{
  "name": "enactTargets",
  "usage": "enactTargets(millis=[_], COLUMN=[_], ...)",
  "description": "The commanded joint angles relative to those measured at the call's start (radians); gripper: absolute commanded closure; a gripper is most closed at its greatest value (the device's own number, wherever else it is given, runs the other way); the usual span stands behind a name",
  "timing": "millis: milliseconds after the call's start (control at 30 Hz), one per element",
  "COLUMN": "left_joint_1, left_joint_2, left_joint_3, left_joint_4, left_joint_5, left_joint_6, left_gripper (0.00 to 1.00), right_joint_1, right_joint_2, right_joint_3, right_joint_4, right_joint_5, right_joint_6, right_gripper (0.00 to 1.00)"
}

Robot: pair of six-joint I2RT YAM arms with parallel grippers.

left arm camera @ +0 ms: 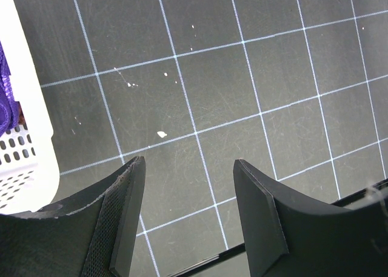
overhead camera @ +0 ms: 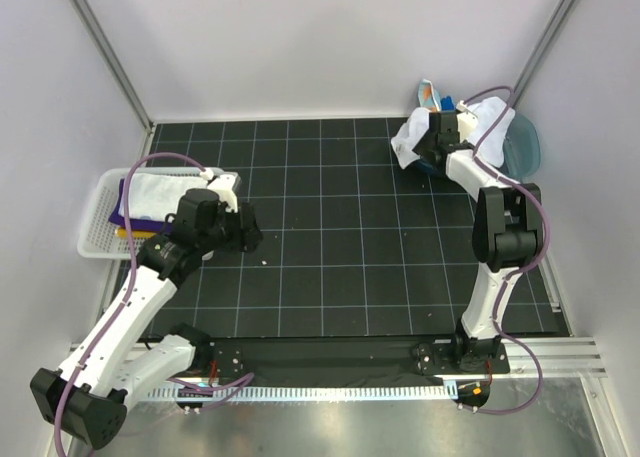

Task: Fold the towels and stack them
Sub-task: Grab crumpled towel

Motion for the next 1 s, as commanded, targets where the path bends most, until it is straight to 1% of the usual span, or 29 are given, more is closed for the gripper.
enactTargets(millis=[0, 67, 233, 367, 433, 467, 533, 567, 600, 633, 767, 967], left_joint_1=[-0.004, -0.002, -0.002, -0.004, -0.004, -0.002, -0.004, -0.002, -0.004, -0.004, -0.004, -0.004], left_joint_2=[0.000, -0.002, 0.003, 0.000, 0.002, 0.003, 0.005, 0.006, 0.005, 0.005, 0.002, -0.006], left_joint_3=[0.011, 0.013, 0.013, 0.013, 0.011, 0.013, 0.015, 0.015, 0.013, 0.013, 0.013, 0.014], left_joint_4=[0.016, 0.016, 0.018, 0.016, 0.016, 0.016, 0.016, 0.016, 0.016, 0.016, 0.016, 0.015], left_joint_5=[0.026, 0.028, 0.028, 0.031, 0.034, 0.035, 0.037, 0.037, 0.037, 0.037, 0.038, 0.042], left_joint_6=[0.021, 0.023, 0.023, 0.024, 0.024, 0.024, 0.024, 0.024, 0.026, 0.024, 0.026, 0.026], left_gripper=[0.37, 0.37, 0.37, 0.37, 0.37, 0.37, 0.38, 0.37, 0.38, 0.38, 0.38, 0.38], right_joint_1=[-0.002, -0.001, -0.001, -0.002, -0.002, -0.005, -0.009, -0.010, -0.013, -0.018, -0.036, -0.062], right_joint_2=[-0.041, -0.021, 0.012, 0.015, 0.021, 0.033, 0.044, 0.047, 0.045, 0.044, 0.036, 0.027], right_joint_3=[-0.025, -0.012, -0.017, -0.002, 0.030, 0.046, 0.087, 0.098, 0.106, 0.122, 0.187, 0.359], right_joint_4=[0.089, 0.095, 0.155, 0.172, 0.161, 0.154, 0.128, 0.121, 0.118, 0.111, 0.074, 0.010], right_joint_5=[-0.008, -0.017, -0.029, -0.018, -0.009, -0.009, -0.014, -0.014, -0.014, -0.017, -0.017, -0.043], right_joint_6=[0.053, 0.066, 0.099, 0.109, 0.103, 0.099, 0.085, 0.082, 0.077, 0.070, 0.042, -0.018], right_gripper=[0.43, 0.43, 0.51, 0.60, 0.69, 0.77, 0.85, 0.94, 0.97, 0.99, 0.99, 0.99])
